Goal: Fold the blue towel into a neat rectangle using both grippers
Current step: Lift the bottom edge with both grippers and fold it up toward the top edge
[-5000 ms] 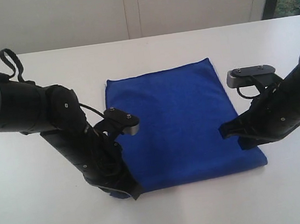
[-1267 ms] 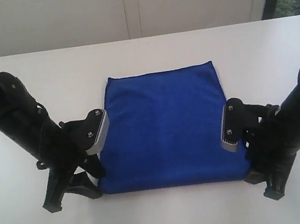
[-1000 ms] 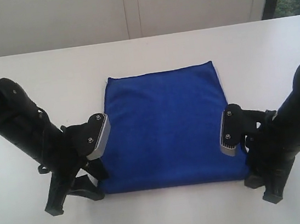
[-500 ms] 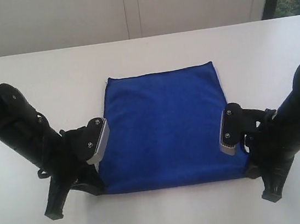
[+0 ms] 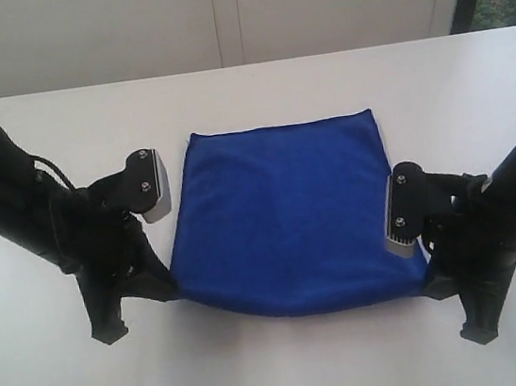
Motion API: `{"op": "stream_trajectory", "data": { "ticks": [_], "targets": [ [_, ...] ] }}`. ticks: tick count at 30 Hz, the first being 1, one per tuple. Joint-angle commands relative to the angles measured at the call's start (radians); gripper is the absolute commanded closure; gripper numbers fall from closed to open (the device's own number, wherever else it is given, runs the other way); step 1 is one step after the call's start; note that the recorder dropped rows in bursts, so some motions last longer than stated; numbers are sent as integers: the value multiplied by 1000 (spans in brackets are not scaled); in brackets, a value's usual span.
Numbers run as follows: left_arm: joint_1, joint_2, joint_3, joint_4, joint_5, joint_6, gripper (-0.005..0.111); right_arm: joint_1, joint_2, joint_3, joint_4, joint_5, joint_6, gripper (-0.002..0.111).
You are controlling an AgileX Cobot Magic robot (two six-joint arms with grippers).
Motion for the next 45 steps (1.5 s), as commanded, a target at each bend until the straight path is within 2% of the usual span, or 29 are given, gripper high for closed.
{"op": "stream_trajectory", "data": {
  "ticks": [1, 8, 14, 24, 34, 40, 45],
  "targets": [
    [-4, -45, 8, -14, 125, -135, 107, 1, -49, 2, 3, 53, 4, 104],
    [-4, -89, 8, -8, 257, -293, 107, 1, -117, 2, 3, 145, 7, 104],
    [-2, -115, 8, -8, 288, -317, 107, 1, -137, 2, 1, 144, 7, 104],
    [-2, -146, -9, 39, 100, -494, 107, 1, -144, -38, -43, -5, 8, 104],
    [-2, -128, -15, 30, -195, -604, 107, 1, -133, -57, -43, -237, 34, 104],
    [-2, -58, -32, -60, -255, -604, 107, 1, -73, -60, -41, -358, 103, 105],
    [-2, -7, -121, -67, -287, -632, 107, 1, -7, -108, -41, -410, 105, 105]
  ]
}}
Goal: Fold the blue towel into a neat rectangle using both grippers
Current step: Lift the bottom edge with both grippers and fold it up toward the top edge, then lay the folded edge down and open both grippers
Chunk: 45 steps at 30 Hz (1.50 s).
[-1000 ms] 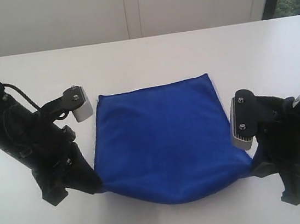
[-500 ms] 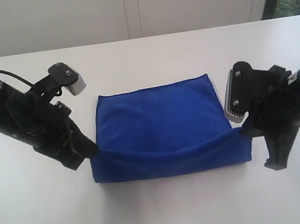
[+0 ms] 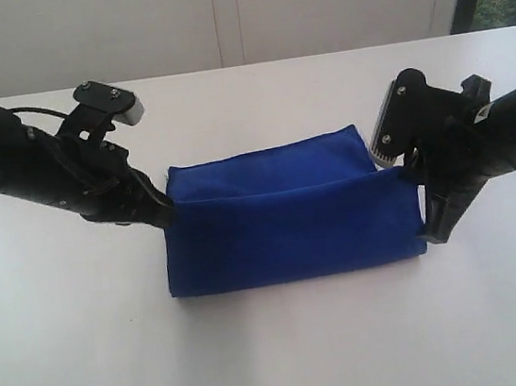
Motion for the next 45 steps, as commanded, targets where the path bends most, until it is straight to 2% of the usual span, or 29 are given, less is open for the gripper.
{"op": "stream_trajectory", "data": {
  "ticks": [1, 6, 13, 19, 26, 29, 30, 33, 36, 38, 40, 43, 45],
  "targets": [
    [-2, 32, -86, -26, -12, -29, 107, 1, 50, -76, 3, -40, 21, 105],
    [-2, 81, -126, -26, -83, -52, 107, 1, 130, -163, 5, -58, 26, 105],
    [-2, 168, -129, -26, -348, -51, 107, 1, 304, -301, 5, -140, 46, 105],
    [-2, 284, -204, -13, -408, -51, 107, 1, 419, -376, 5, -189, 46, 105],
    [-2, 355, -262, -12, -410, -51, 107, 1, 453, -379, 5, -254, 46, 105],
    [-2, 359, -266, -12, -401, -51, 107, 1, 459, -379, 5, -254, 46, 101],
    [-2, 359, -266, -12, -401, -51, 107, 1, 461, -379, 5, -260, 46, 96],
    [-2, 359, -266, -12, -401, -51, 96, 1, 465, -379, 5, -262, 46, 77],
    [-2, 359, -266, -12, -401, -51, 72, 1, 465, -379, 5, -288, 46, 61],
    [-2, 359, -266, -12, -405, -51, 60, 1, 465, -379, 17, -323, 64, 59],
    [-2, 359, -266, -12, -409, -51, 52, 1, 463, -379, 51, -367, 109, 59],
    [-2, 354, -266, -12, -404, -51, 52, 1, 437, -379, 112, -374, 187, 60],
    [-2, 341, -266, -12, -390, -51, 52, 1, 403, -379, 162, -338, 262, 67]
  ]
}}
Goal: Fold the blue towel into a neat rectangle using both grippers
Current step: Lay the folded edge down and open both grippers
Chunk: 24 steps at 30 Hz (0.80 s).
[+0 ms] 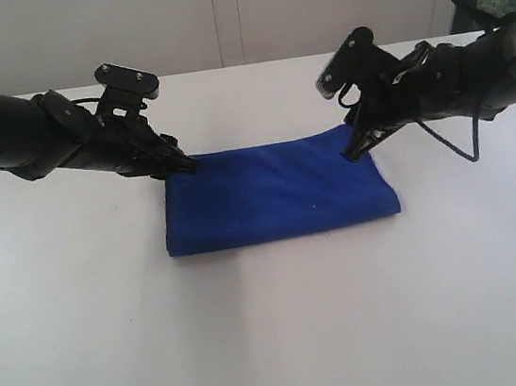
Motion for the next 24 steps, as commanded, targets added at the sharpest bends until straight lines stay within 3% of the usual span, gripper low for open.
{"op": "stream_trajectory", "data": {
  "ticks": [1, 4, 7, 10, 15, 19, 24],
  "targets": [
    [-2, -34, -2, -4, 35, -5, 53, -2, -75, -6, 103, 38, 158, 70],
    [0, -75, -2, -4, 123, -5, 63, -9, -137, -6, 118, 161, 266, 86],
    [7, -121, -2, -4, 259, -5, 86, -24, -186, -6, 116, 317, 350, 104],
    [18, -152, 0, -2, 379, -5, 107, -42, -212, -6, 114, 477, 362, 108],
    [22, -167, 0, -2, 494, -12, 107, -61, -222, -2, 102, 656, 394, 108],
    [34, -167, 0, -2, 549, -107, 107, -61, -222, -2, 93, 696, 451, 108],
    [129, -167, 0, -2, 668, -260, 107, -61, -222, -2, 64, 758, 519, 108]
  ]
}}
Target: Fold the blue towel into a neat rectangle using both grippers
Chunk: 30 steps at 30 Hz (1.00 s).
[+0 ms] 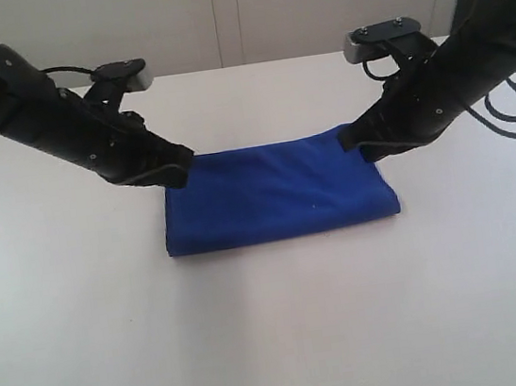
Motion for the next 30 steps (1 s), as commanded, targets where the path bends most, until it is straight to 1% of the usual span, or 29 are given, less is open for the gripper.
{"op": "stream_trajectory", "data": {
  "ticks": [1, 6, 11, 15, 19, 22, 26, 30],
  "targets": [
    [100, -13, 0, -4, 137, -100, 107, -6, -10, 2, -52, 68, 69, 108],
    [209, -30, 9, -4, 269, -100, 107, -6, -10, 2, -138, 81, 175, 108],
    [259, -134, 91, 11, 268, -103, 107, -6, -8, 2, -139, 99, 195, 108],
    [288, -260, 191, 33, 242, -107, 107, -6, 9, 2, -137, 65, 277, 108],
    [290, -391, 292, 79, 197, -128, 107, 6, 42, 2, -137, 30, 280, 108],
    [290, -461, 336, 93, 188, -130, 107, 8, 78, 2, -137, -24, 280, 108],
    [290, -500, 381, 93, 184, -130, 107, 10, 123, 2, -137, -113, 280, 108],
    [290, -502, 412, 93, 176, -128, 107, 10, 164, 2, -144, -144, 280, 108]
  ]
}}
